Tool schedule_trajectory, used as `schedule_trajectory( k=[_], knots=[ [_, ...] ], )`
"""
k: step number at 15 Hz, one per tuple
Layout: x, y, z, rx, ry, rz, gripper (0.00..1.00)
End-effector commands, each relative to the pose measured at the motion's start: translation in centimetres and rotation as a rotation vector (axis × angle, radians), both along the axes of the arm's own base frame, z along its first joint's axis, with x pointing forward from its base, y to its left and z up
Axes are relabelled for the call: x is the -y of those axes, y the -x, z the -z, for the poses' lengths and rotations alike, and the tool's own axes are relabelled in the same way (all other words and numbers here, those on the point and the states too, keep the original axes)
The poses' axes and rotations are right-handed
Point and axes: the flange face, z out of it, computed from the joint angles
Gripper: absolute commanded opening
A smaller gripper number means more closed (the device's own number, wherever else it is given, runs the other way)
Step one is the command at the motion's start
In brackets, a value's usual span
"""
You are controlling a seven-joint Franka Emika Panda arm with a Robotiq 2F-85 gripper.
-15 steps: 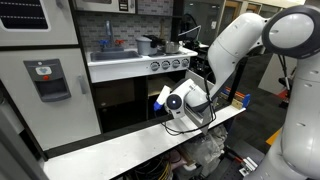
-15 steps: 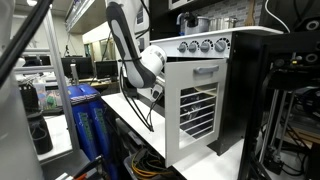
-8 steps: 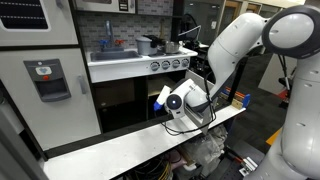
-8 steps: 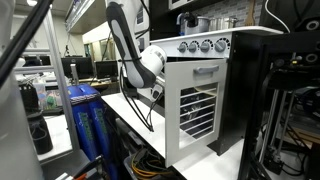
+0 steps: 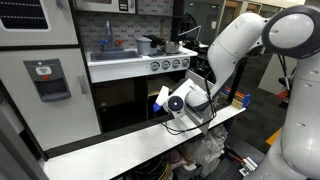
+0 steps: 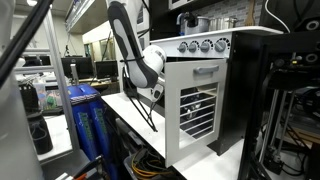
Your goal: Open the kitchen cabinet, take the lid off the silver pot and put it in the kitchen cabinet
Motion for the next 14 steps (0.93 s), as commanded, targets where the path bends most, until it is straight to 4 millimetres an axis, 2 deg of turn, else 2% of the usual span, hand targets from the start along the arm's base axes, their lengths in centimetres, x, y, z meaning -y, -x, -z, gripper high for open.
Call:
schedule_trajectory(
  k=[1,14],
  knots=[
    [-0.3,-1.4,0.4,0.002,0.036,-0.102,0.44],
    [-1.5,-2.8,3.1,-0.007,0.095,-0.238,0.44]
  ],
)
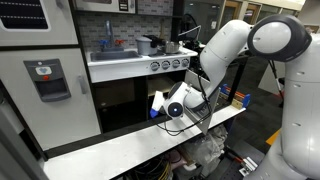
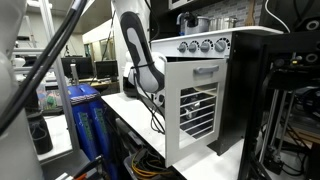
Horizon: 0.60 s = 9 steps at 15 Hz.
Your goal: Open the kitchen cabinet, take the lid off the silver pot and put it in the kitchen cabinet
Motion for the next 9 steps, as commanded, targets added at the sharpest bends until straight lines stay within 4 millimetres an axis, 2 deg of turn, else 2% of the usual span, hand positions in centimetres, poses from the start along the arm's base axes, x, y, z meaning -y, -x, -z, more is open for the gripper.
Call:
schedule_trajectory(
  k=[1,9],
  knots=[
    [-0.2,-1.1,0.7,0.003,0.007,-0.040,0.44],
    [0.5,-2.7,1.2,0.020,0.028,-0.074,0.44]
  ],
)
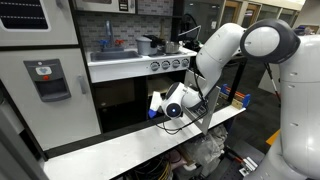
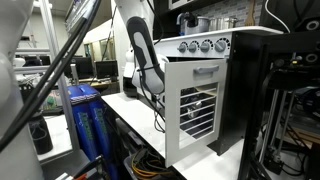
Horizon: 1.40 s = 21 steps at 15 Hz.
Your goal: Open the kitchen cabinet, take the lid off the silver pot and put it in the kitchen cabinet
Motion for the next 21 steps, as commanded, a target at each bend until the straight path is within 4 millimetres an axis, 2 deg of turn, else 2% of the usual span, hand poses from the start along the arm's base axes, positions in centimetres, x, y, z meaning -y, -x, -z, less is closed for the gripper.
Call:
schedule_trajectory(
  k=[1,21],
  knots=[
    [0.64,-1.07,0.39,0.007,0.003,-0.029,0.44],
    [0.29,-1.77,1.11,0.008,0.016,-0.048,0.44]
  ],
)
